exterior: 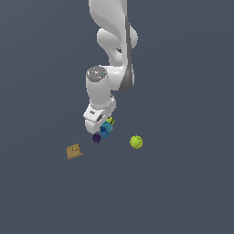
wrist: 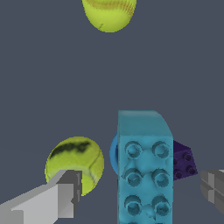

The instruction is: Pick up a designated object from a clutter of objects.

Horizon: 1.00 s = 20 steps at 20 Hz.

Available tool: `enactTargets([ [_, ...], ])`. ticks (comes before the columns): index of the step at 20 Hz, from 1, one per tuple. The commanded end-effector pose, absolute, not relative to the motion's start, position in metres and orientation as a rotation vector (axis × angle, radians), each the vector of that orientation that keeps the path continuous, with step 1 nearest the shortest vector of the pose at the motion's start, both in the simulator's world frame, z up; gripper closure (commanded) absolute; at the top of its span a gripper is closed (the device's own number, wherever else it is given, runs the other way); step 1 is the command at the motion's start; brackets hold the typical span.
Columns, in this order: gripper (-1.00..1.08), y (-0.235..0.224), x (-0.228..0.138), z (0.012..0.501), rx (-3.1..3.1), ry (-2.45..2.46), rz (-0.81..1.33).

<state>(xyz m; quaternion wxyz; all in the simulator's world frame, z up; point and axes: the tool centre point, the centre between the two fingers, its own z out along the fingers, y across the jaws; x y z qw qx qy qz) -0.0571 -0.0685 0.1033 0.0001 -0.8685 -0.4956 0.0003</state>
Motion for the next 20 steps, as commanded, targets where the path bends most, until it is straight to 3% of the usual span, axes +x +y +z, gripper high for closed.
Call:
enactTargets([
  [1, -0.92, -0.0686, -0.0571, 0.0941, -2.728, -1.558, 0.0],
  [6, -0.92, -0.0687, -0.0568, 0.0874, -2.728, -1.559, 0.0],
  [7, 1.08, -0.0687, -0.0568, 0.0874, -2.728, -1.559, 0.0],
  [20, 1.08, -0.0692, -0.0564, 0.0901, -2.728, -1.559, -0.001],
])
